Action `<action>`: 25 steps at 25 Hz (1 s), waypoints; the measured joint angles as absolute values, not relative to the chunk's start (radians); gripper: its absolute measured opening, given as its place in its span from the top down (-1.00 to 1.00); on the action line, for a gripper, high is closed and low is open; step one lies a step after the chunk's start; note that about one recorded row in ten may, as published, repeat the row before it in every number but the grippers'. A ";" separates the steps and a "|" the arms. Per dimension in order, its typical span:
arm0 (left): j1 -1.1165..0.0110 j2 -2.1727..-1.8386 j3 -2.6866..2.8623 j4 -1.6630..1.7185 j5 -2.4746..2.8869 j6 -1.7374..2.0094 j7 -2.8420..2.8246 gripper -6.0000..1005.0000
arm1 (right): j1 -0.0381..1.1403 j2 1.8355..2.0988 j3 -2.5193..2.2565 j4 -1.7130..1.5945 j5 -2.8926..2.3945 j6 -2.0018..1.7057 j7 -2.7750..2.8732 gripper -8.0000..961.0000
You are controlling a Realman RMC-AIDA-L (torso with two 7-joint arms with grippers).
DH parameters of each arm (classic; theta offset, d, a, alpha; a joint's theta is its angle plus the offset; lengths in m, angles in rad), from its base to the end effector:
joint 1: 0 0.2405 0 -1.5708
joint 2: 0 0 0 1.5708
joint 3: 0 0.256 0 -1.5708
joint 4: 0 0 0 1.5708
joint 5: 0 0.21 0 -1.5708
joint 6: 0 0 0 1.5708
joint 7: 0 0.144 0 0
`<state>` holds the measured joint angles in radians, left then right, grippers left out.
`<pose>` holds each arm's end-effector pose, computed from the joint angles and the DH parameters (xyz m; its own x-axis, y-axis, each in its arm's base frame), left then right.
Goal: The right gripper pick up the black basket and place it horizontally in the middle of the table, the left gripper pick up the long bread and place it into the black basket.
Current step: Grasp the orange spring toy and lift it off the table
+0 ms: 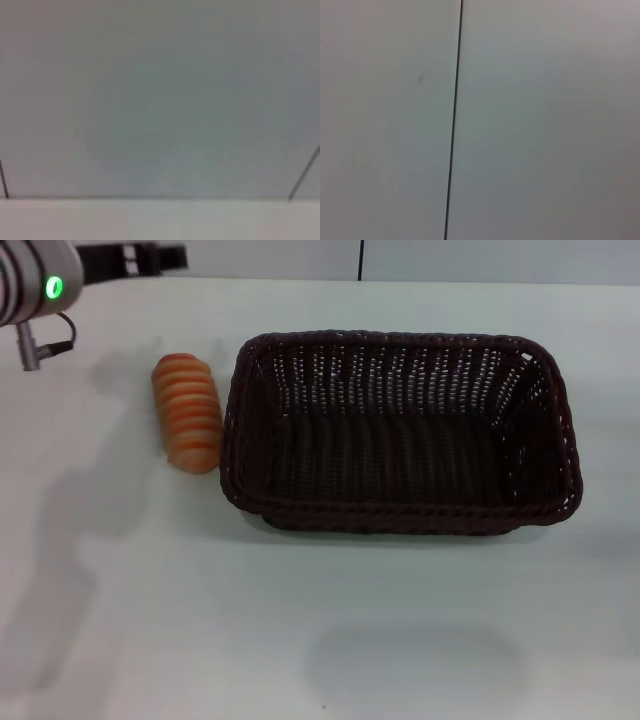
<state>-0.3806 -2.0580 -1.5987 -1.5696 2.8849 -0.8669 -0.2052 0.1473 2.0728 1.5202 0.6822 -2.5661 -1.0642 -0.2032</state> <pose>-0.1762 0.3976 0.0536 0.5687 0.5660 0.5969 0.7707 -0.1132 -0.6270 0.3406 0.3150 0.0934 0.7878 0.2590 -0.5588 -0.6159 0.3296 -0.7156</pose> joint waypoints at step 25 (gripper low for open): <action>-0.600 -2.064 -1.647 -1.254 2.884 -0.979 -0.153 -0.72 | 0.156 2.071 1.520 0.678 -2.571 -1.066 -0.202 0.22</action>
<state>-0.6000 -2.0637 -1.6469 -1.2537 2.8843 -0.9793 -0.1533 0.1558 2.0709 1.5201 0.6780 -2.5711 -1.0662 -0.2024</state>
